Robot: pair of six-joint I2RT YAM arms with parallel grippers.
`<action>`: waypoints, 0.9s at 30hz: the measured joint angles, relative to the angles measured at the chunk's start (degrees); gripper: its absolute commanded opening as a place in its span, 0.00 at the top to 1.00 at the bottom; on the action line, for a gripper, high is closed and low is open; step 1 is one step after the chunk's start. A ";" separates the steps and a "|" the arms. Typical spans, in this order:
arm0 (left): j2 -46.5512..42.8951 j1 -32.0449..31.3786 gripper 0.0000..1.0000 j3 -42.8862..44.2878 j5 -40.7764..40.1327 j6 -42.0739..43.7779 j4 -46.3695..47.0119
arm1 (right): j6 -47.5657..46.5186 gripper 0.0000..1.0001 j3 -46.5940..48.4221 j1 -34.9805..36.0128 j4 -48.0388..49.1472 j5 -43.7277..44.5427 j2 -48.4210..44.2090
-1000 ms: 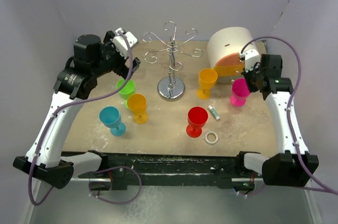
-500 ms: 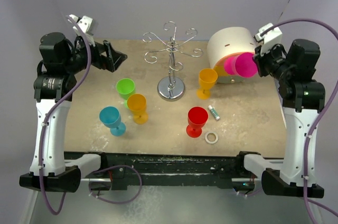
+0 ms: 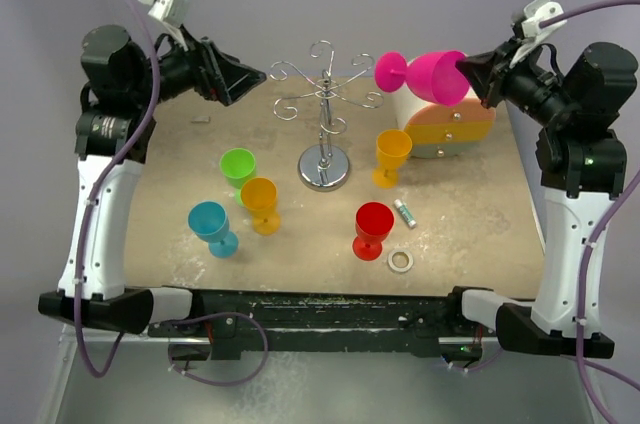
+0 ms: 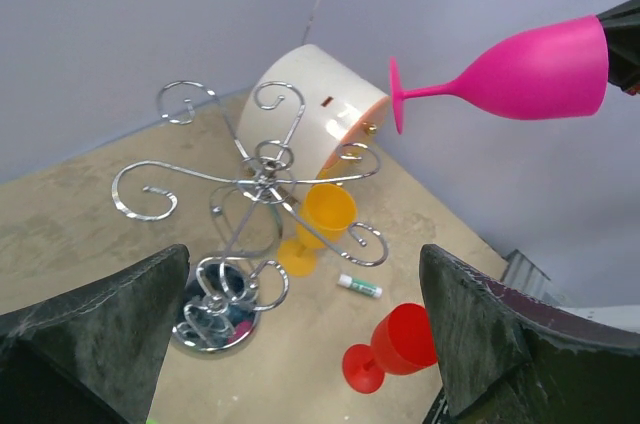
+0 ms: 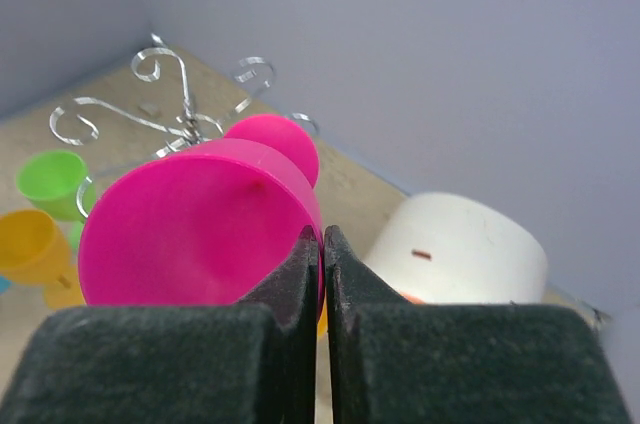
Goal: Place the wine glass upside down on the wine glass rack
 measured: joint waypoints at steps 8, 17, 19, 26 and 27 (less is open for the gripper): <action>9.84 -7.96 0.06 5.77 1.31 -5.29 3.80 | 16.17 1.00 0.04 0.00 15.37 -7.72 0.85; 18.32 -16.22 0.28 15.34 0.04 -2.45 3.96 | 25.29 1.00 0.09 2.84 24.63 -9.99 4.00; 19.15 -18.01 0.32 16.76 -0.55 -0.81 3.43 | 25.73 1.00 0.09 4.07 24.83 -9.92 5.03; 20.65 -21.11 0.53 19.19 -3.08 3.15 1.86 | 25.42 1.00 0.09 7.74 24.48 -8.83 7.08; 20.94 -21.27 0.57 19.34 -3.45 3.52 1.62 | 25.33 1.00 0.09 7.87 24.41 -8.68 7.13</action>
